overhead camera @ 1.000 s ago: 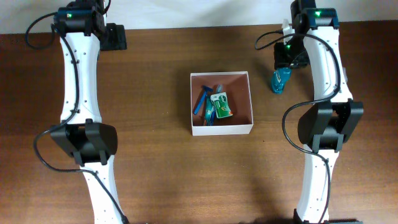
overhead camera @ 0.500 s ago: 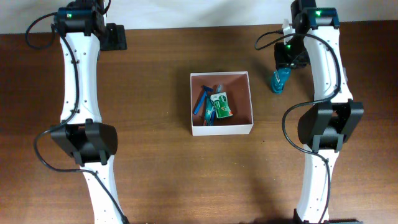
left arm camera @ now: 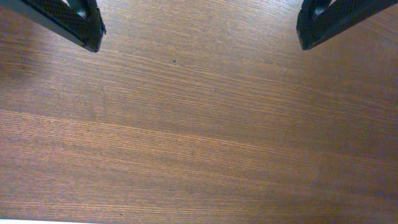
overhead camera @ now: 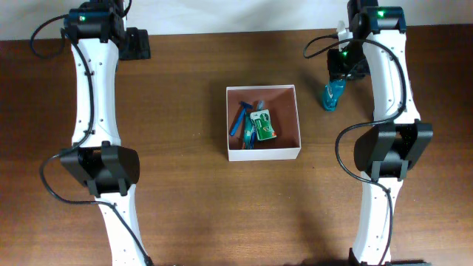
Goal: Pack container
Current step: 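Lower the right gripper, grasp the mouthwash bottle and lift, then carry the mouthwash into the pink box and set it upright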
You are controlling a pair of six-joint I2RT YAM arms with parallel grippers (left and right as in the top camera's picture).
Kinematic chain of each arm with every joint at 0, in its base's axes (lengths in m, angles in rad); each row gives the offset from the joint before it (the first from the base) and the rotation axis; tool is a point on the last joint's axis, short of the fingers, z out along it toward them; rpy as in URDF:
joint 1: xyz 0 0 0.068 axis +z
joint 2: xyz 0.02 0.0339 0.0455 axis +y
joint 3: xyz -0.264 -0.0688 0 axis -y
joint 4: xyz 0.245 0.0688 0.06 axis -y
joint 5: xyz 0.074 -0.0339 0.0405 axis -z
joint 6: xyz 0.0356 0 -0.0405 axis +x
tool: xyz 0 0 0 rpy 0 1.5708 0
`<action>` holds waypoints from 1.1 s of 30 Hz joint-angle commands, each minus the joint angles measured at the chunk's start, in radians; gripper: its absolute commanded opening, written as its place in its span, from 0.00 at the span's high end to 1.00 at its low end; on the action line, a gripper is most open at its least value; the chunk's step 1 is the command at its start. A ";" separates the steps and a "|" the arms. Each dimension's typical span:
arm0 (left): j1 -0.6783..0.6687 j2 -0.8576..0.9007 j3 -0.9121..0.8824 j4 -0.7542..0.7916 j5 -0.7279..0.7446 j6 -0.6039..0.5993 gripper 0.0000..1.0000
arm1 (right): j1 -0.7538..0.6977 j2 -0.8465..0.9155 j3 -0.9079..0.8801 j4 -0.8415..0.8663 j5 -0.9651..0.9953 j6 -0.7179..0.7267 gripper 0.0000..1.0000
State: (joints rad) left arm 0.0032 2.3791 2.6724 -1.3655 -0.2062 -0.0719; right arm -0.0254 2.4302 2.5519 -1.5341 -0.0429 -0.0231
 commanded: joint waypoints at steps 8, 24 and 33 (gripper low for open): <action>0.005 -0.004 0.012 0.001 0.007 0.005 0.01 | 0.006 -0.056 0.020 -0.002 -0.006 0.013 0.80; 0.004 -0.004 0.012 0.001 0.007 0.005 0.01 | 0.008 -0.269 0.020 -0.015 -0.073 0.061 0.86; 0.005 -0.004 0.012 0.001 0.007 0.005 0.01 | 0.010 -0.382 0.020 -0.102 -0.283 0.091 0.87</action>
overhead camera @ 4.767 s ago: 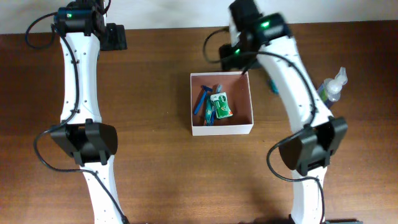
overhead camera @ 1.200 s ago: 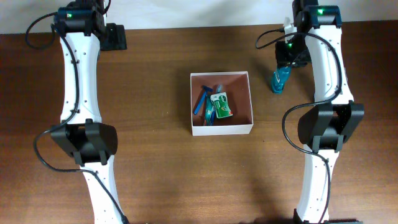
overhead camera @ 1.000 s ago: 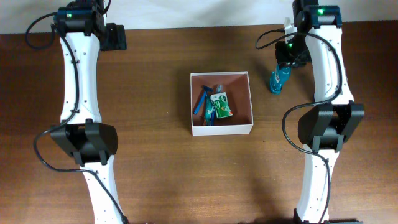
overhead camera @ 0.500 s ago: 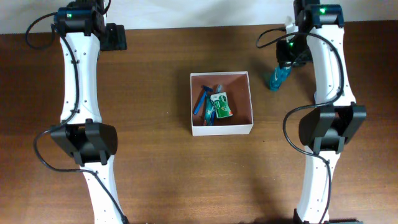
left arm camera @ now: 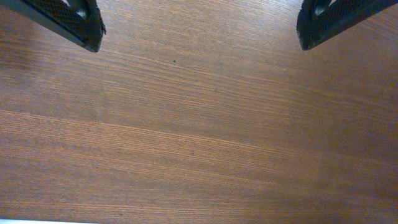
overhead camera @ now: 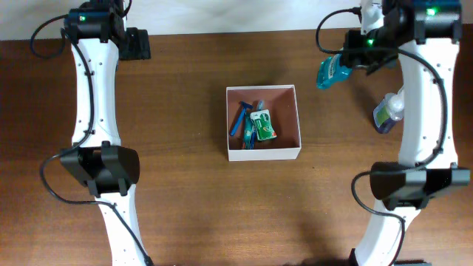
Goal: Pack container
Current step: 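Carry the mouthwash into the pink box and set it upright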
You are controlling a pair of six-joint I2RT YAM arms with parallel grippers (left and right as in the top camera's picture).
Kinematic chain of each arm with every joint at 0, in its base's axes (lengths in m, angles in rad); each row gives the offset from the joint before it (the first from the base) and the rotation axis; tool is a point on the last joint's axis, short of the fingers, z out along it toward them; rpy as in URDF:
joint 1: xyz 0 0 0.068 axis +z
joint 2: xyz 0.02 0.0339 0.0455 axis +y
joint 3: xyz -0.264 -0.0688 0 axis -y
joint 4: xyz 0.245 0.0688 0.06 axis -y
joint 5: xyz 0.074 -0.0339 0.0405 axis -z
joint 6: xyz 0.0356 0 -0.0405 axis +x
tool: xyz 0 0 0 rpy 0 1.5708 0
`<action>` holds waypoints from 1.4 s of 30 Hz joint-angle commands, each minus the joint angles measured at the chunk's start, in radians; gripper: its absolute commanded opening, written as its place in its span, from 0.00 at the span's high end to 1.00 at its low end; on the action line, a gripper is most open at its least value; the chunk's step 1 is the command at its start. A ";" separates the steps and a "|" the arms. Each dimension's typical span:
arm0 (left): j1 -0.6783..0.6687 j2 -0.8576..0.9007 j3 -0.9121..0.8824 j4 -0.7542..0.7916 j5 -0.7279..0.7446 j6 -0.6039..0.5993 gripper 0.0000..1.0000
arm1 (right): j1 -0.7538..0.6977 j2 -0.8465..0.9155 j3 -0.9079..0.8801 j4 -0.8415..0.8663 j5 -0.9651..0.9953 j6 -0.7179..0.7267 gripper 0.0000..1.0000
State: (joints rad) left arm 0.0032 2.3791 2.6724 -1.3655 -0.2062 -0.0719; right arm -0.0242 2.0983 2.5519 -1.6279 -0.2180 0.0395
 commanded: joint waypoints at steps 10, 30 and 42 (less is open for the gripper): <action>0.004 -0.004 0.012 0.001 0.007 0.005 0.01 | 0.106 -0.045 0.016 -0.059 -0.127 0.017 0.87; 0.004 -0.004 0.012 0.001 0.007 0.005 0.01 | 0.259 0.099 0.005 -0.051 0.103 0.017 0.86; 0.004 -0.004 0.012 0.001 0.007 0.005 0.01 | 0.260 0.156 -0.017 -0.031 0.099 0.017 0.85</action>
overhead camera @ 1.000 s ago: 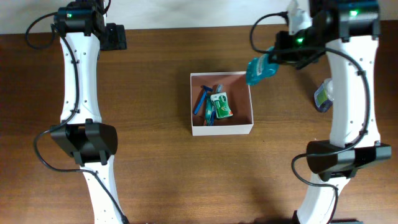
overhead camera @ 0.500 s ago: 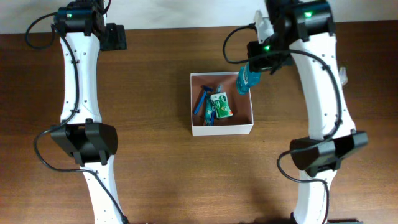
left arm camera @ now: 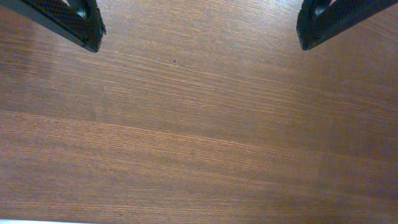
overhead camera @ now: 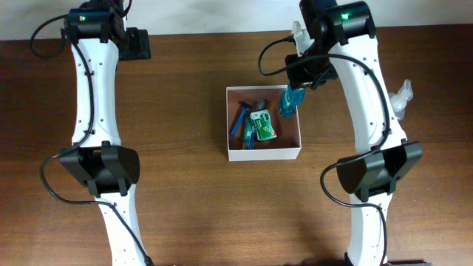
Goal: Pack container
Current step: 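Carry the mouthwash into the pink box and set it upright, then release the mouthwash and move the right gripper to the soap pump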
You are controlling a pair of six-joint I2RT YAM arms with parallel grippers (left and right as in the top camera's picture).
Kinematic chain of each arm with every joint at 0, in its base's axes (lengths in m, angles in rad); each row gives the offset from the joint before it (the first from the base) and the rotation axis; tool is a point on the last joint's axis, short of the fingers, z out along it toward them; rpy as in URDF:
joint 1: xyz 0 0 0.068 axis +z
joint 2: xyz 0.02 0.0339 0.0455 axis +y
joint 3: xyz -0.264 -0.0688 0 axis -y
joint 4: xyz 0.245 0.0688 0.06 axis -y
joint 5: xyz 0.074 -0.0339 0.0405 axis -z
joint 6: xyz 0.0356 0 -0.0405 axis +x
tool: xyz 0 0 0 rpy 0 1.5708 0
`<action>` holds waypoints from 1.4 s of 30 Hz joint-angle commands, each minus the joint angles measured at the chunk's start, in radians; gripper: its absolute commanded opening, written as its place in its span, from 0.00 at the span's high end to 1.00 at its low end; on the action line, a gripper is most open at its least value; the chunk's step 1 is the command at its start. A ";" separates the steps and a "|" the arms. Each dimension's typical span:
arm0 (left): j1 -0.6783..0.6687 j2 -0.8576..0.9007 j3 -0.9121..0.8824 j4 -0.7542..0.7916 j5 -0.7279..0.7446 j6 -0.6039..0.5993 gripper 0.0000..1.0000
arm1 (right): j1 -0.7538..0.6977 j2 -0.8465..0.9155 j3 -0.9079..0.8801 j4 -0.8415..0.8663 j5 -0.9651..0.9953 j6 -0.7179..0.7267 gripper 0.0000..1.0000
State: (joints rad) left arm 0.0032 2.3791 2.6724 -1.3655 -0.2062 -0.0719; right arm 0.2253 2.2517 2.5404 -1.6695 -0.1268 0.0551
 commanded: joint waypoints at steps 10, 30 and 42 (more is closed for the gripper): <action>0.004 -0.004 0.012 0.001 0.007 0.005 0.01 | 0.010 0.063 -0.017 0.041 0.008 0.001 0.85; 0.005 -0.004 0.012 0.001 0.007 0.005 0.01 | 0.010 0.131 -0.018 0.077 0.008 -0.063 0.78; 0.005 -0.004 0.012 0.001 0.007 0.005 0.01 | 0.010 0.131 -0.018 0.078 0.008 -0.079 0.52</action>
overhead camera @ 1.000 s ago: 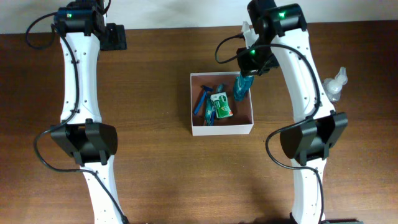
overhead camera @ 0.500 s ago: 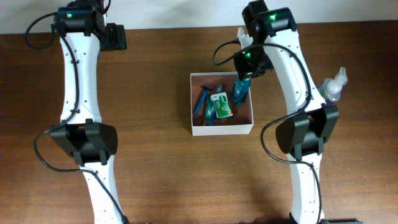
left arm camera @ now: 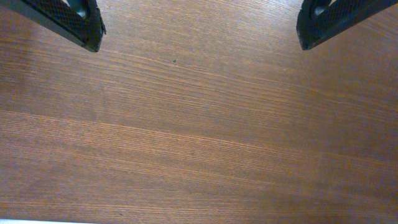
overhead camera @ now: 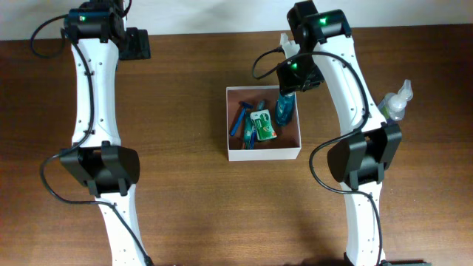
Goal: Pack container
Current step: 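Release the mouthwash and move the right gripper to the soap pump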
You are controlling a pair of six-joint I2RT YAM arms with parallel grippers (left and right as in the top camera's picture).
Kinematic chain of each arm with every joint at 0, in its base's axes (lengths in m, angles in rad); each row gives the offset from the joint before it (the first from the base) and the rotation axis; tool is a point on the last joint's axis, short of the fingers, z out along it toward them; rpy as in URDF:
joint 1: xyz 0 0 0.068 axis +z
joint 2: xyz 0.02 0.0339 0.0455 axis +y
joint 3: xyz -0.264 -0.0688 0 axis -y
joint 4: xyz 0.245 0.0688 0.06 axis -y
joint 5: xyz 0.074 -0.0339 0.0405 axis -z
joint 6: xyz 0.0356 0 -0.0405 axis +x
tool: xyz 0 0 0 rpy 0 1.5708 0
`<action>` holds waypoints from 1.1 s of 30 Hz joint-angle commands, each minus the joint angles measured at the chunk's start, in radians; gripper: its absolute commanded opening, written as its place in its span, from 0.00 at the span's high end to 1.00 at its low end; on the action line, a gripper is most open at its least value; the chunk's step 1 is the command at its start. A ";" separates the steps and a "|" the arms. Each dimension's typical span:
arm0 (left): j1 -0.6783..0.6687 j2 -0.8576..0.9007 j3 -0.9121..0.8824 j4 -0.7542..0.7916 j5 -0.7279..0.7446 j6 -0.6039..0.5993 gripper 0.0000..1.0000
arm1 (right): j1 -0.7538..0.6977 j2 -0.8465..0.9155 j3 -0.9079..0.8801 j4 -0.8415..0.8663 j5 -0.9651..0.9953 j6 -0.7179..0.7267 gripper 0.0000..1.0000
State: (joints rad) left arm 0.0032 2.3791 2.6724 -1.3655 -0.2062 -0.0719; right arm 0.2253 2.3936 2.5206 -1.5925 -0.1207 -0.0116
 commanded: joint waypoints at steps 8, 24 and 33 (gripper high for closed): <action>0.004 -0.004 0.012 0.001 0.007 0.005 0.01 | 0.010 -0.023 0.067 -0.001 0.002 -0.010 0.39; 0.005 -0.004 0.012 0.001 0.007 0.005 0.00 | -0.145 -0.180 0.388 -0.106 0.195 0.019 0.23; 0.004 -0.004 0.012 0.001 0.007 0.005 0.01 | -0.338 -0.219 0.293 -0.107 0.216 0.125 0.24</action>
State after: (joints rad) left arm 0.0032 2.3791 2.6724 -1.3659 -0.2058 -0.0719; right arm -0.0635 2.1914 2.8616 -1.6924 0.0795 0.0414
